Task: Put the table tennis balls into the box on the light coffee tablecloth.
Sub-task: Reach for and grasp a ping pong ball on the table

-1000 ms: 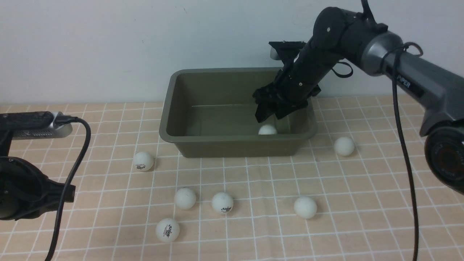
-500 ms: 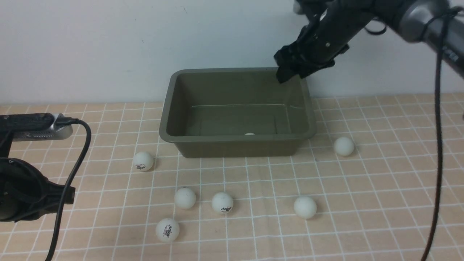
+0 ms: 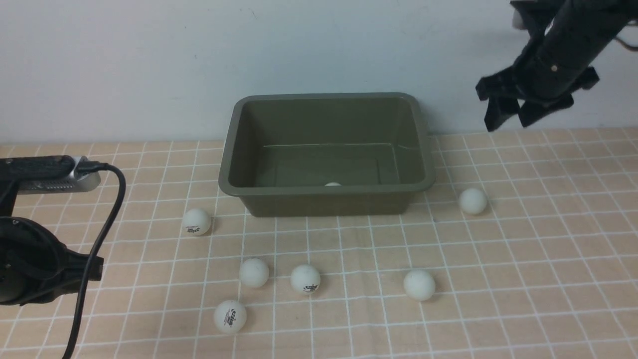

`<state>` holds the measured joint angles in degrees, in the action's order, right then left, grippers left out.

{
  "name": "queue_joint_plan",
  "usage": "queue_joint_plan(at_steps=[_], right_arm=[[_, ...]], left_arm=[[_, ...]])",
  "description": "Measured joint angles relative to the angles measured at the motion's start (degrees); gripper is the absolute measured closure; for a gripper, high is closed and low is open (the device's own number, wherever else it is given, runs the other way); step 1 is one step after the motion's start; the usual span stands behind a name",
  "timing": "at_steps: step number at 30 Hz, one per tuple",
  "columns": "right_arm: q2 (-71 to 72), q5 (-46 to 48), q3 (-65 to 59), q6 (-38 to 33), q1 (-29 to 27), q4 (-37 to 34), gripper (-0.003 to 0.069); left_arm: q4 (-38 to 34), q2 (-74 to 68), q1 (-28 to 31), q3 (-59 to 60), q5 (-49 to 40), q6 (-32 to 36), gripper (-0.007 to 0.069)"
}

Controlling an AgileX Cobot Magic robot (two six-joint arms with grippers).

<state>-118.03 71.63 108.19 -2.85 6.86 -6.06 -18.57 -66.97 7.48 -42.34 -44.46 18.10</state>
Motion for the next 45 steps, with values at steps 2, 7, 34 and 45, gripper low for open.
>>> queue_joint_plan(at_steps=[2,7,34,45], right_arm=[[0.0,0.0,-2.8,-0.2,0.4,-0.1,0.0255],[-0.1,-1.3,-7.6,-1.1,1.4,-0.2,0.0255],[-9.9,-11.9,-8.2,-4.4,2.7,-0.1,0.0263],[-10.3,-3.4,-2.8,-3.4,2.7,2.4,0.0293]], left_arm=[[0.0,0.0,0.0,0.0,0.0,0.0,0.0693],[0.0,0.0,0.0,0.0,0.0,0.0,0.0693],[0.0,0.0,0.0,0.0,0.0,0.0,0.0693],[0.0,0.0,0.0,0.0,0.0,0.0,0.0693]])
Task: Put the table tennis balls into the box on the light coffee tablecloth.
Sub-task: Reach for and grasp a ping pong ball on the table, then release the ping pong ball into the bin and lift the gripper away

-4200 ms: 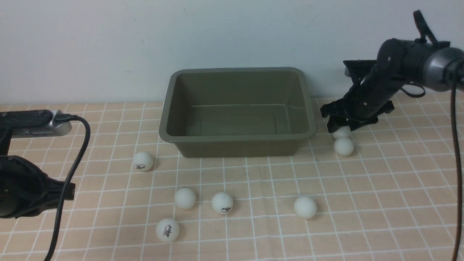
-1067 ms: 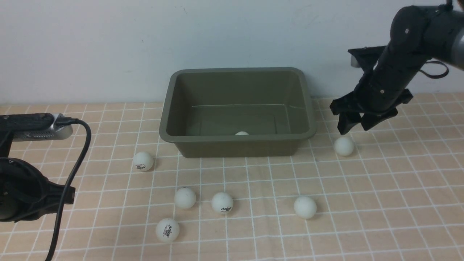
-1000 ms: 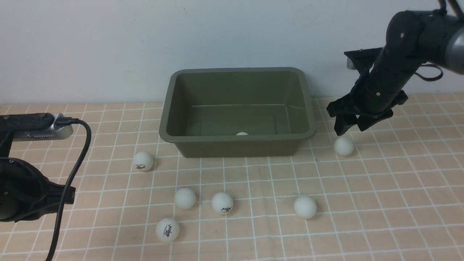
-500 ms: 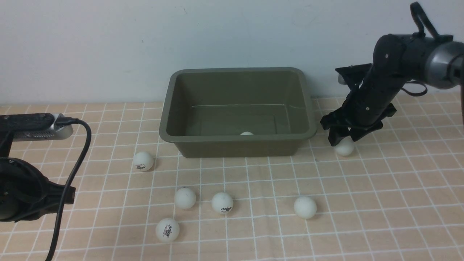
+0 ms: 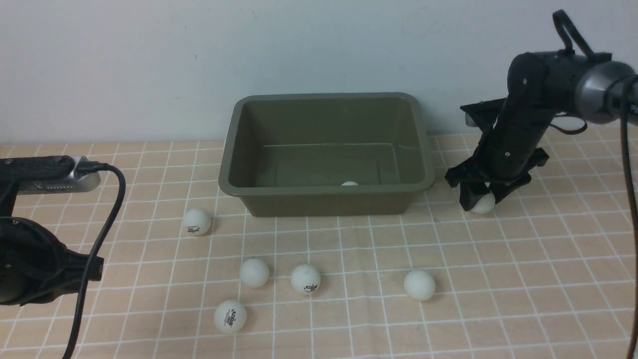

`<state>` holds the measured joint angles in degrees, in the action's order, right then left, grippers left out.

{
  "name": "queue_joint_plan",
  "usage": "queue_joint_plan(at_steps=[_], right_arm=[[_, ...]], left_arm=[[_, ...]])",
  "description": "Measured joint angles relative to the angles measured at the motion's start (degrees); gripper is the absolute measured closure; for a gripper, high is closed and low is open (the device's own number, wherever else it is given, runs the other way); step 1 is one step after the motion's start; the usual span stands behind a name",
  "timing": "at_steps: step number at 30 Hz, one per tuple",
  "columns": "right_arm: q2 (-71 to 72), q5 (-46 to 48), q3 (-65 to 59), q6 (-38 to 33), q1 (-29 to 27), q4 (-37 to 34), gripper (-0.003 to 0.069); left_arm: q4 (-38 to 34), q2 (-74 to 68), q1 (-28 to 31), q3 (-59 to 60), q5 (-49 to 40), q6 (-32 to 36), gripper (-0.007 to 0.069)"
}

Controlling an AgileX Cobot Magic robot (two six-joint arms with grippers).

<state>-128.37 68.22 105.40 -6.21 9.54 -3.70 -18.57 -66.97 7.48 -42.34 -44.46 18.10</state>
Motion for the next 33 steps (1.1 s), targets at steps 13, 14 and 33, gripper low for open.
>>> queue_joint_plan(at_steps=[13,14,33], right_arm=[[-0.2,2.6,19.9,-0.4,3.3,-11.2,0.0293],[-0.2,2.7,19.9,-0.6,3.5,-11.7,0.0293],[-2.7,1.9,20.1,-9.3,10.8,-13.6,0.0239]], left_arm=[[0.0,0.0,0.0,0.0,0.0,0.0,0.0693],[0.0,0.0,0.0,0.0,0.0,0.0,0.0693],[0.0,0.0,0.0,0.0,-0.3,0.0,0.0693]])
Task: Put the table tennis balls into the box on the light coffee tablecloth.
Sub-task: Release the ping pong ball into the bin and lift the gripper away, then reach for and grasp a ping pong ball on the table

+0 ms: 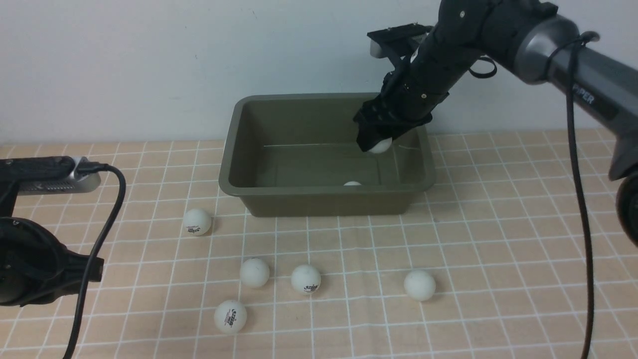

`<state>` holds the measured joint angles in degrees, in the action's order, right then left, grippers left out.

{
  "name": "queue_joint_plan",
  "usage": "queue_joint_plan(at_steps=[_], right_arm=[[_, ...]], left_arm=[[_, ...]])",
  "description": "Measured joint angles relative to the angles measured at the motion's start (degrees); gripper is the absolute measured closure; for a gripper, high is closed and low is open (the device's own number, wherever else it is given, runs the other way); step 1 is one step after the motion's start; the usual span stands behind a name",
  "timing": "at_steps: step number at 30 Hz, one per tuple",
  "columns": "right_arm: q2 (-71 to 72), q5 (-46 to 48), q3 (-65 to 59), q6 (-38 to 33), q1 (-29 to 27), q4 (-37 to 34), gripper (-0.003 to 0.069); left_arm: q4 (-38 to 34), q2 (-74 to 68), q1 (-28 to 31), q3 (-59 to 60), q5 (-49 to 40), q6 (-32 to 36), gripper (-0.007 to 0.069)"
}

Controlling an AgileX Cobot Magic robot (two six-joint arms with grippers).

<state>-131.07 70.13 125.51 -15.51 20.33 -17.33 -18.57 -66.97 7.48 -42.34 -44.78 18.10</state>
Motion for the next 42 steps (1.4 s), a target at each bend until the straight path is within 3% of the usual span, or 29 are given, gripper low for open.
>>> queue_joint_plan(at_steps=[5,13,18,29,35,42], right_arm=[[-0.2,0.0,0.0,0.5,0.0,0.0,0.0173],[4.3,1.5,-0.1,0.9,0.0,3.1,0.0170],[12.6,1.5,-2.6,5.7,0.0,9.0,0.0170],[30.3,1.5,-28.5,8.2,0.0,10.7,0.0170],[31.0,0.6,-44.2,7.3,0.8,7.6,0.0170],[31.0,-7.7,-51.2,5.4,5.7,7.8,0.0170]], left_arm=[[0.0,0.0,0.0,0.0,0.0,0.1,0.0693],[0.0,0.0,0.0,0.0,-0.1,1.1,0.0693],[0.0,0.0,0.0,0.0,-0.3,1.1,0.0693],[0.0,0.0,0.0,0.0,-1.7,1.3,0.0693],[-1.2,0.0,0.0,0.0,-1.7,1.3,0.0693],[-3.6,0.0,0.0,0.0,-1.7,1.9,0.0693]])
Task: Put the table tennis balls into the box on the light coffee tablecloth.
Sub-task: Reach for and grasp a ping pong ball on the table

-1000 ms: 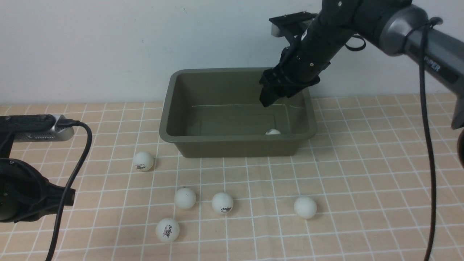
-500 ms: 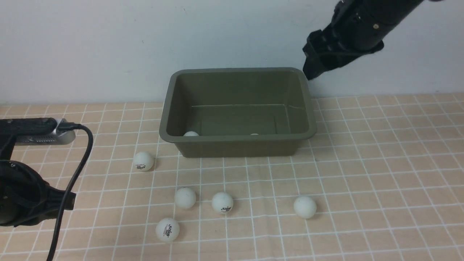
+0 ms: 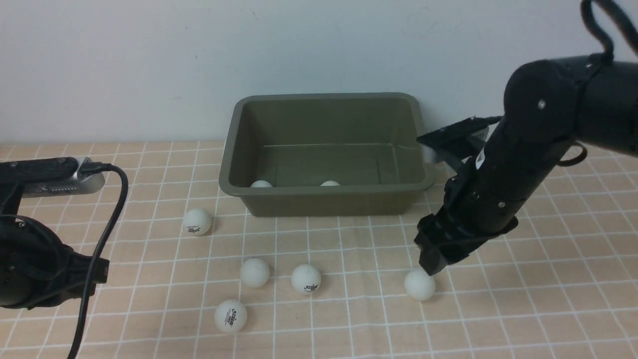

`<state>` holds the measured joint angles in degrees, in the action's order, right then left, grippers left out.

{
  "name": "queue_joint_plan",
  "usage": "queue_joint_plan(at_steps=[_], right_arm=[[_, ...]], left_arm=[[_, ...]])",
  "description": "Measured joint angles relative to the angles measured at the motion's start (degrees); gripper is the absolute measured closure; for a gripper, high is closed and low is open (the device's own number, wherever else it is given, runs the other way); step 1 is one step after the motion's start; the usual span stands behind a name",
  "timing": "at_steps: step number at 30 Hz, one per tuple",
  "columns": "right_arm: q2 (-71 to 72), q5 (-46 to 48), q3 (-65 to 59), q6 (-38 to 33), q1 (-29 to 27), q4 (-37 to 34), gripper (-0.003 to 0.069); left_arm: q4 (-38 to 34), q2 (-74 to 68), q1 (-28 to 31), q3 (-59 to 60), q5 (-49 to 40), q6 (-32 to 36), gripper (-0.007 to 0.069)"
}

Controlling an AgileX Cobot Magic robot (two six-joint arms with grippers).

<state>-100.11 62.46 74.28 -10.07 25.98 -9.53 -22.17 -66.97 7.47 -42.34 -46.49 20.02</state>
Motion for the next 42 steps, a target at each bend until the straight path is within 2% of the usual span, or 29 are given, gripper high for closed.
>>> queue_joint_plan(at_steps=[8,14,23,26,29,36,42], right_arm=[[-4.7,-3.6,-0.1,1.3,5.4,5.2,0.0170],[-8.6,-5.4,-0.1,3.9,5.5,9.5,0.0170],[-11.2,-9.2,-0.1,4.2,5.5,9.9,0.0174],[-12.1,-9.2,-0.1,4.4,5.5,9.9,0.0205],[-12.4,-9.1,-0.1,5.3,5.5,9.9,0.0295],[-12.4,-3.6,4.7,5.6,5.5,9.2,0.0301],[-12.4,6.0,18.7,5.5,5.5,5.3,0.0301]], left_arm=[[-1.8,0.0,0.0,0.0,0.0,2.3,0.0693],[-1.8,0.0,0.0,0.0,0.0,2.5,0.0693],[-2.0,0.0,0.0,0.0,0.0,2.5,0.0693],[-2.0,0.0,0.0,0.0,0.0,2.5,0.0693],[-2.0,0.0,0.0,0.0,0.0,2.5,0.0693],[-2.0,0.0,0.0,0.0,0.0,2.6,0.0693],[-2.0,0.0,0.0,0.0,0.0,2.6,0.0693]])
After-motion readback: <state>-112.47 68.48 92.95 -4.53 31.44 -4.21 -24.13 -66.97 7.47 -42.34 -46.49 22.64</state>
